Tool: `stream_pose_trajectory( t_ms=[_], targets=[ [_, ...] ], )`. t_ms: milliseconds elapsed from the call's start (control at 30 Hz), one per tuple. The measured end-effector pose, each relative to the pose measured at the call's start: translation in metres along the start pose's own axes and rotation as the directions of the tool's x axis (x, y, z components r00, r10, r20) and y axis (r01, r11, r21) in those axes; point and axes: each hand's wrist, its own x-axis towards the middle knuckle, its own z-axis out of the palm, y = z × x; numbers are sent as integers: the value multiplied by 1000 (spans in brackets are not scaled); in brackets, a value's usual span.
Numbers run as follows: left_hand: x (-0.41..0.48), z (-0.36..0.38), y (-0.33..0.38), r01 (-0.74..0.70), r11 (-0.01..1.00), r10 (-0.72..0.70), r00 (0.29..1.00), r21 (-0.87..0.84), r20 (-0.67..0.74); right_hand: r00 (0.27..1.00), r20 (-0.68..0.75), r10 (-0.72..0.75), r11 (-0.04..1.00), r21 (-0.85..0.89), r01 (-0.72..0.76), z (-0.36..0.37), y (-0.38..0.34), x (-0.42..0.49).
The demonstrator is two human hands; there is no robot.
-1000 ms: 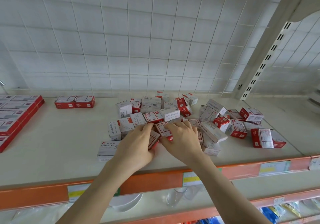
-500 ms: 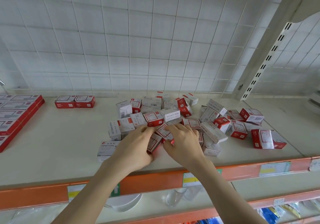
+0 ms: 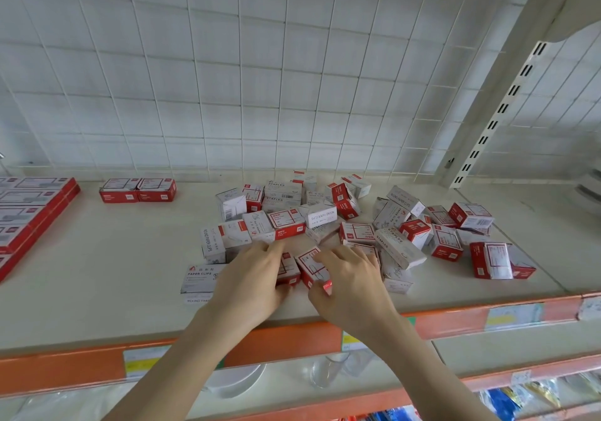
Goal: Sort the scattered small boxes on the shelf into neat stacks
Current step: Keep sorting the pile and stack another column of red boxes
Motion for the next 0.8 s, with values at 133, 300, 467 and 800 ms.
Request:
stream_pose_trajectory(
  t_ms=[133, 300, 467, 800],
  targets=[
    [-1, 0, 2, -16, 1000, 16, 1000, 11, -7, 1000, 12, -2, 1000, 6, 2, -4, -2, -4],
    [-4, -3, 2, -37, 999, 35, 998, -25, -50, 997, 74, -3, 1000, -30, 5, -4, -3, -4],
    [-8, -11, -1, -62, 997, 59, 994, -34, -96, 996, 74, 39, 999, 30, -41, -6, -4, 1],
    [-22, -33, -33, 49, 987, -82, 973, -151, -217, 989, -141, -41, 968, 240, 74, 9, -40, 28]
  ],
)
